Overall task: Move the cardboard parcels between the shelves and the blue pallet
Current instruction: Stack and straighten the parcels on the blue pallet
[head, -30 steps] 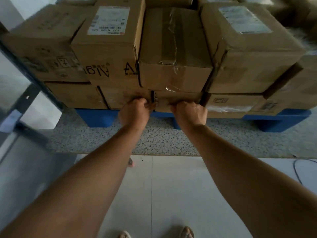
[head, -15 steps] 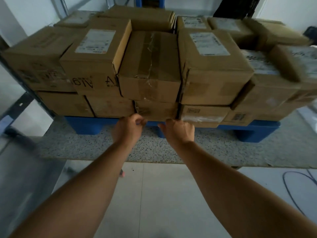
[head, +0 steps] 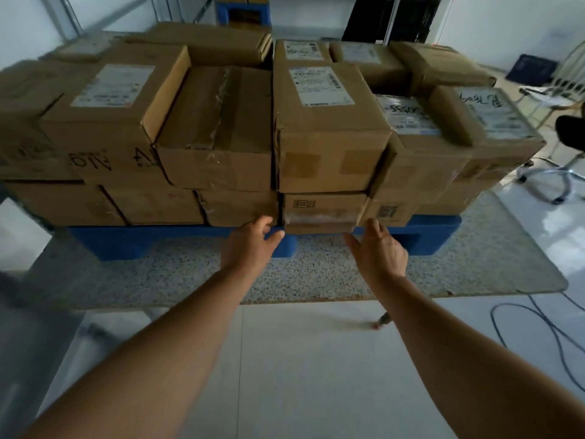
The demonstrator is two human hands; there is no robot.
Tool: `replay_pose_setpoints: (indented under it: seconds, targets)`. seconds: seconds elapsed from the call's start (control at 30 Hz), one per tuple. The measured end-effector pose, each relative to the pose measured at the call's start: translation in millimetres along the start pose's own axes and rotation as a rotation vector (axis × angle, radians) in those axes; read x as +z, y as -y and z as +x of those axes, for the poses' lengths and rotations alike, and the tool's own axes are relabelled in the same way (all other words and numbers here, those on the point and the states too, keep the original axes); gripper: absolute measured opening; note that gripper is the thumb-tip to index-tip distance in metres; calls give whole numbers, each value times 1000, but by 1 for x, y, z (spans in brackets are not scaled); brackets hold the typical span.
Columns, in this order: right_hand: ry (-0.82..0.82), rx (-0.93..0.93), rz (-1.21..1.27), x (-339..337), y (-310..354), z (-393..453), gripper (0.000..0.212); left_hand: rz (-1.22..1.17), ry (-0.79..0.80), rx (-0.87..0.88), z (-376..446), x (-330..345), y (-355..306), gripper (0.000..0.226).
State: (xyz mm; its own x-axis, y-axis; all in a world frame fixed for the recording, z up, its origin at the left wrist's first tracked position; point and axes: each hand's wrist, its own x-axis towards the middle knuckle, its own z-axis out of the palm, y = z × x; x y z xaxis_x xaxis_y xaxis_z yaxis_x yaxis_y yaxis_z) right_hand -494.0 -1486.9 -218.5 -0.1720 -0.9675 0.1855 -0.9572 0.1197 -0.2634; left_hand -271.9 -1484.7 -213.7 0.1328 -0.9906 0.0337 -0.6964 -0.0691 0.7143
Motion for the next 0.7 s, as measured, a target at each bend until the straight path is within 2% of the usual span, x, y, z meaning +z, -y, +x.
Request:
replay_pose_setpoints:
  seconds: [0.3, 0.7]
  targets:
    - [63, -123, 95, 14, -13, 33, 41, 83, -143, 23, 11, 18, -11, 22]
    - [43, -126, 155, 18, -8, 39, 40, 40, -227, -44, 18, 27, -7, 26]
